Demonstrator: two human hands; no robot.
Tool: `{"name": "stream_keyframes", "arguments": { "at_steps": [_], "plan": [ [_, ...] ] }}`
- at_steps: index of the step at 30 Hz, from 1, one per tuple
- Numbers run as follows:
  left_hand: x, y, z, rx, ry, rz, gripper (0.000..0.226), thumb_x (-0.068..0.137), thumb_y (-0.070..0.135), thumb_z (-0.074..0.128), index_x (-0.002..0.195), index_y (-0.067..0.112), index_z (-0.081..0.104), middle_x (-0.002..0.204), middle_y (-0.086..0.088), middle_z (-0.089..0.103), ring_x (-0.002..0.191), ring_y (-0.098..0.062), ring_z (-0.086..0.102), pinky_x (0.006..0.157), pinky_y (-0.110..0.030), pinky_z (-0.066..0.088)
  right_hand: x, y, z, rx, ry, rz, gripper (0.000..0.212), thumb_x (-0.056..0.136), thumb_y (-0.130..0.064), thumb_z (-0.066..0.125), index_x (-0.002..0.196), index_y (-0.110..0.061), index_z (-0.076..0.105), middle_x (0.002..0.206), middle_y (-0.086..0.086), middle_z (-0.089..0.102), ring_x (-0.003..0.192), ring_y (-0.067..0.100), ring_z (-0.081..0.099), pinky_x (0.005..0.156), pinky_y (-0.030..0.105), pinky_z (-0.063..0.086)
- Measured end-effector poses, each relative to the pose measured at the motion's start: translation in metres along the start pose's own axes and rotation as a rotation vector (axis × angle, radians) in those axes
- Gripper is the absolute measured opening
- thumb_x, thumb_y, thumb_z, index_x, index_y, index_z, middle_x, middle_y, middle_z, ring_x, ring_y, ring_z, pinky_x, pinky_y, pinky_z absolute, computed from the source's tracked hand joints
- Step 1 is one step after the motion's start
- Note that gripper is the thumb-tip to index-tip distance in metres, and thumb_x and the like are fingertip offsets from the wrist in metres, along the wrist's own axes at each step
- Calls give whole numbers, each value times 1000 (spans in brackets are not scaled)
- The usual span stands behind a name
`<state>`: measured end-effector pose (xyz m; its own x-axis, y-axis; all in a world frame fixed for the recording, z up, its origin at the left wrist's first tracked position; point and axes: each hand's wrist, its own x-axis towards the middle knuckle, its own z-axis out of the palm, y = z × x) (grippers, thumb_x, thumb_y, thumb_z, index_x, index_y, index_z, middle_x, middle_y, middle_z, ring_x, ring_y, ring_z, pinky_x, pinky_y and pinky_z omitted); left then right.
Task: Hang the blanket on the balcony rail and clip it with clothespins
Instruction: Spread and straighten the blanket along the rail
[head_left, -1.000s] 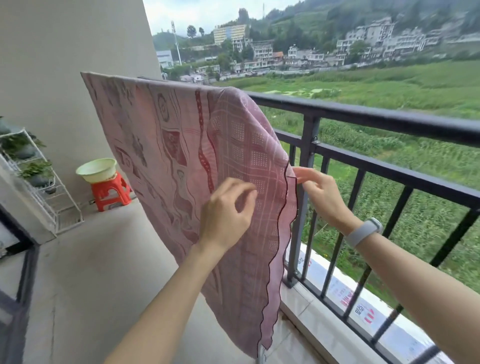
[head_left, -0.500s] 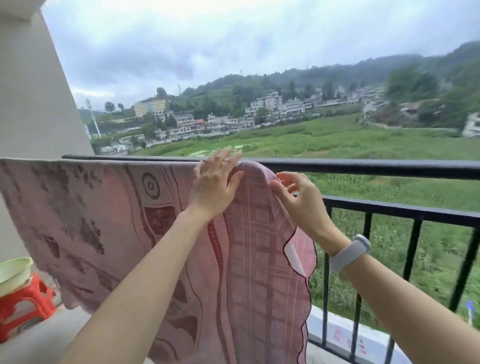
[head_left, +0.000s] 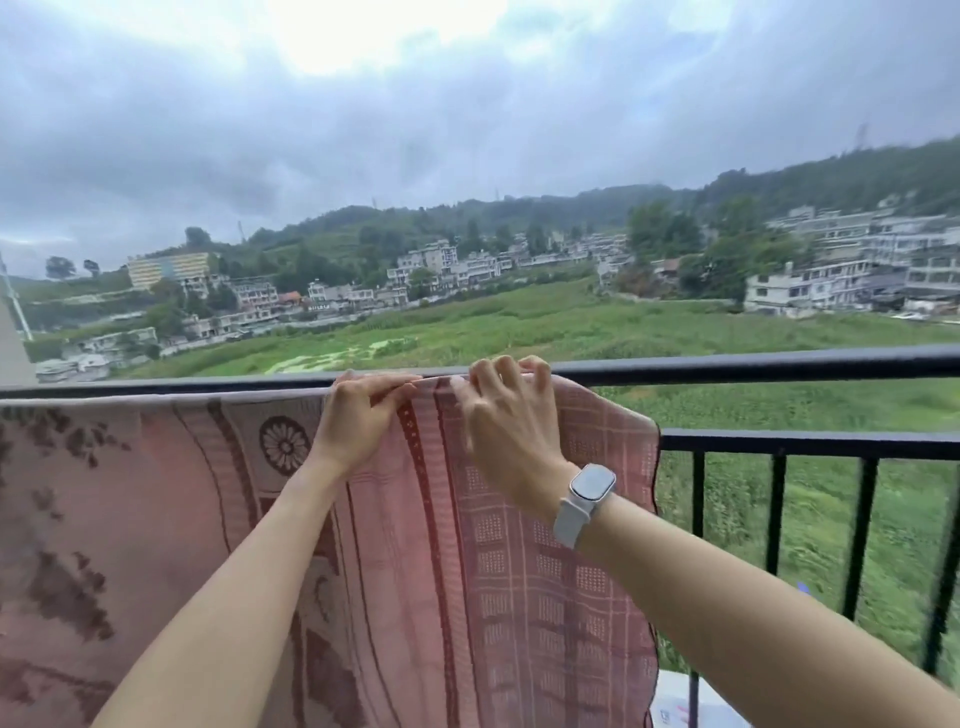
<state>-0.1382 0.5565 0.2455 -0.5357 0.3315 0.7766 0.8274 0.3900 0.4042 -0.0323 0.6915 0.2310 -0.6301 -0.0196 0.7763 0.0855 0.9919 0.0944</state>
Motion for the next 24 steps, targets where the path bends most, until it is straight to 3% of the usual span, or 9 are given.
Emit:
{"name": "stream_keyframes", "arguments": {
  "at_steps": [4,8,10,13,16,20,24],
  "plan": [
    [-3,-30,-13,30,11,59,20,82,17,64,101,13,69,105,-7,70,104,-18,59,104,-50,34,11,-35,23,35,44,90,36,83,-10,50,119,-10,52,114,10,55,109,30,47,98,45,30],
    [-3,-50,-18,80,-15,233,25,82,15,64,106,16,67,108,-3,68,105,-20,57,99,-34,36,10,-47,47,6,240,149,31,75,-13,60,106,-13,60,103,8,60,100,28,56,99,43,33],
    [-5,-55,-16,71,38,272,24,81,13,65,105,14,67,106,-3,68,103,-19,58,97,-35,36,14,-53,55,15,336,145,29,76,-15,59,105,-15,62,101,7,62,98,27,56,95,40,28],
    [-14,-66,-17,6,96,299,26,82,13,63,108,13,65,109,2,65,105,-6,54,104,-44,32,21,-67,65,34,438,167,20,82,-23,57,101,-18,65,98,4,63,96,24,55,90,37,27],
    [-8,-89,-36,-59,105,246,29,85,21,60,113,19,62,107,9,63,101,-2,54,111,-37,21,28,-72,70,57,510,237,20,86,-31,52,98,-21,65,95,1,62,95,19,49,88,36,27],
    [5,-126,-58,119,86,243,24,82,27,62,102,14,68,101,-4,70,97,-17,60,106,-38,20,36,-77,70,21,462,229,28,85,-33,50,107,-22,63,98,1,61,99,15,41,90,38,24],
    [9,-134,-59,-5,104,227,22,80,31,64,90,14,72,87,-4,73,84,-16,63,87,-45,42,51,-101,70,-9,363,167,30,86,-36,47,104,-21,65,102,-1,62,104,15,43,95,42,21]
  ]
}}
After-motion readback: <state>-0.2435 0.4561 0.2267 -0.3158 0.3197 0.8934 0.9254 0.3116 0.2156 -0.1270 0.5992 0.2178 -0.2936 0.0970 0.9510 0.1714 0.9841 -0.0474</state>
